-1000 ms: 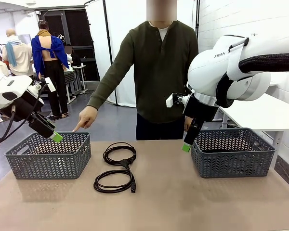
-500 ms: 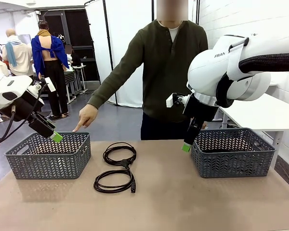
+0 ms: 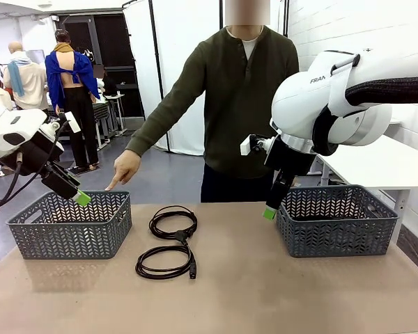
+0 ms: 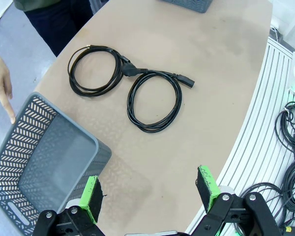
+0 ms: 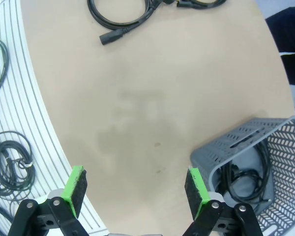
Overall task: Organize the cables according to human instructions.
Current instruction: Pick up a bundle of cables and place it in the basket indicated by the human.
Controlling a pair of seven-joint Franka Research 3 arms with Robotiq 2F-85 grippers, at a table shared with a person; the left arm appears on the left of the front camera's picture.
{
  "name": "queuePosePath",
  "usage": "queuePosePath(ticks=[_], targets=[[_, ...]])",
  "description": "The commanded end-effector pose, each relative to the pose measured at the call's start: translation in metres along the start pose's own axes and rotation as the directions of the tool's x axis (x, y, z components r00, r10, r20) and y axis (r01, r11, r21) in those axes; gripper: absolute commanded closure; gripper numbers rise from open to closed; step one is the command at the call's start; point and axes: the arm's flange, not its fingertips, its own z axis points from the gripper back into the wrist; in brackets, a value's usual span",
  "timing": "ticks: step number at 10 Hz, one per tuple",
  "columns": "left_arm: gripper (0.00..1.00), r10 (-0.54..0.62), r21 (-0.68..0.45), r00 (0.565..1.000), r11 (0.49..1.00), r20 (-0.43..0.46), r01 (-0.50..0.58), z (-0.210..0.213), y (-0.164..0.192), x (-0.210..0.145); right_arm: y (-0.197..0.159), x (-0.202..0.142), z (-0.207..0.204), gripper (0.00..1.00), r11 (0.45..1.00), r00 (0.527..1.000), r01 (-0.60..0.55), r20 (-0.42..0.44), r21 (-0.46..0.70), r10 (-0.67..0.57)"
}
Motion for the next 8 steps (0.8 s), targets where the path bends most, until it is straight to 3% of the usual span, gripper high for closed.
queuePosePath(ticks=[1, 5, 8], targets=[[0.00, -0.001, -0.008, 1.000, 1.000, 0.005, 0.001, 0.000, 0.002, -0.001, -0.001, 0.000, -0.001, 0.00, 1.000, 1.000, 0.004, 0.000, -0.003, -0.004], [0.00, 0.042, 0.002, 0.999, 0.999, -0.035, -0.042, -0.012, -0.003, 0.015, -0.001, 0.000, -0.001, 0.00, 1.000, 1.000, 0.004, 0.000, -0.003, -0.004], [0.00, 0.177, 0.021, 0.977, 0.984, -0.118, -0.176, -0.035, -0.007, 0.049, -0.001, 0.000, -0.001, 0.00, 1.000, 1.000, 0.004, 0.000, -0.003, -0.004]])
